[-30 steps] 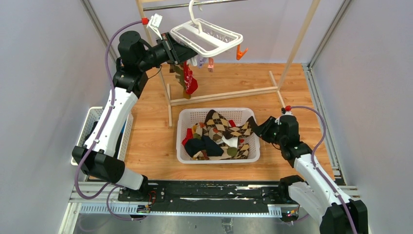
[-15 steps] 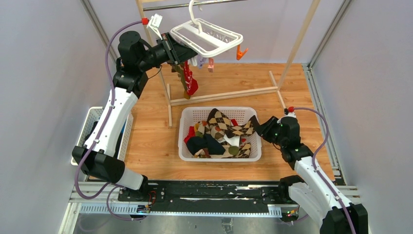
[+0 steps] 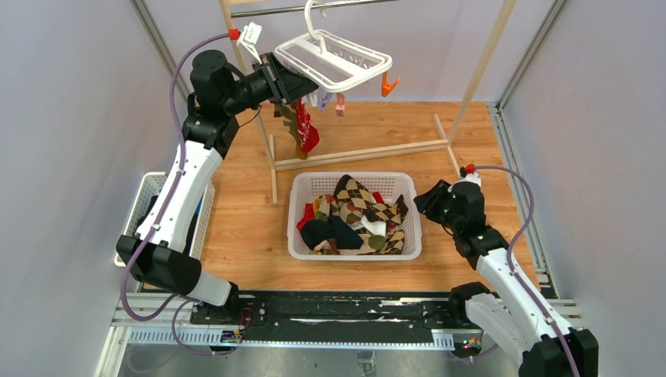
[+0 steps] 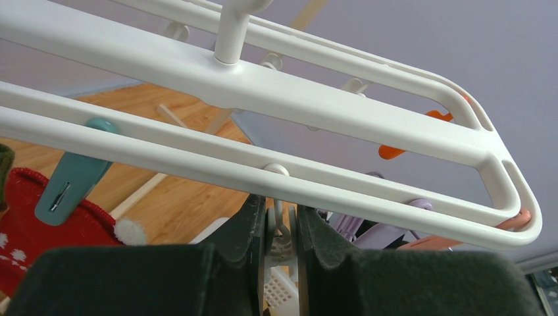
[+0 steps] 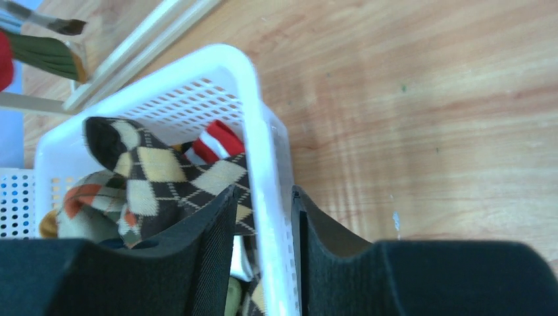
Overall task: Clip the socks to the hanger
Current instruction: Adjust the sock at the center of the board.
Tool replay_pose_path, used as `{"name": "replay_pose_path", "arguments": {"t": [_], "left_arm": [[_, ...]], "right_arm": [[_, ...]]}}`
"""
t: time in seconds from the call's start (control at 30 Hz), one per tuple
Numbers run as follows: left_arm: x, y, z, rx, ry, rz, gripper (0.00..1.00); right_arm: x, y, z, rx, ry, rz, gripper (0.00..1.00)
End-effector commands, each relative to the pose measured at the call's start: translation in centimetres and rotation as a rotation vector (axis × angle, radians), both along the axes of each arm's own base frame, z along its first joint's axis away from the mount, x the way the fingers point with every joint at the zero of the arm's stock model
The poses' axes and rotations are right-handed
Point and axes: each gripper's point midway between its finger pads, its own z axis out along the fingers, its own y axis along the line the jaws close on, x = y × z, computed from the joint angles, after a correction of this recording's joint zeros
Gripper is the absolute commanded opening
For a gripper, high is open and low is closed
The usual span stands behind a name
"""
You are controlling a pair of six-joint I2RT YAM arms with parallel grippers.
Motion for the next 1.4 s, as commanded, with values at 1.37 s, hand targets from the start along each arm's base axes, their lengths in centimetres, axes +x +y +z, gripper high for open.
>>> {"name": "replay_pose_path", "arguments": {"t": [1.37], "left_arm": [[-0.8,-0.4,-0.9,0.007,0.036,-0.055,0.0]], "right_arm": [[1.9,3.1,-2.8,-0.756,0.09,-0.112,0.33]]}}
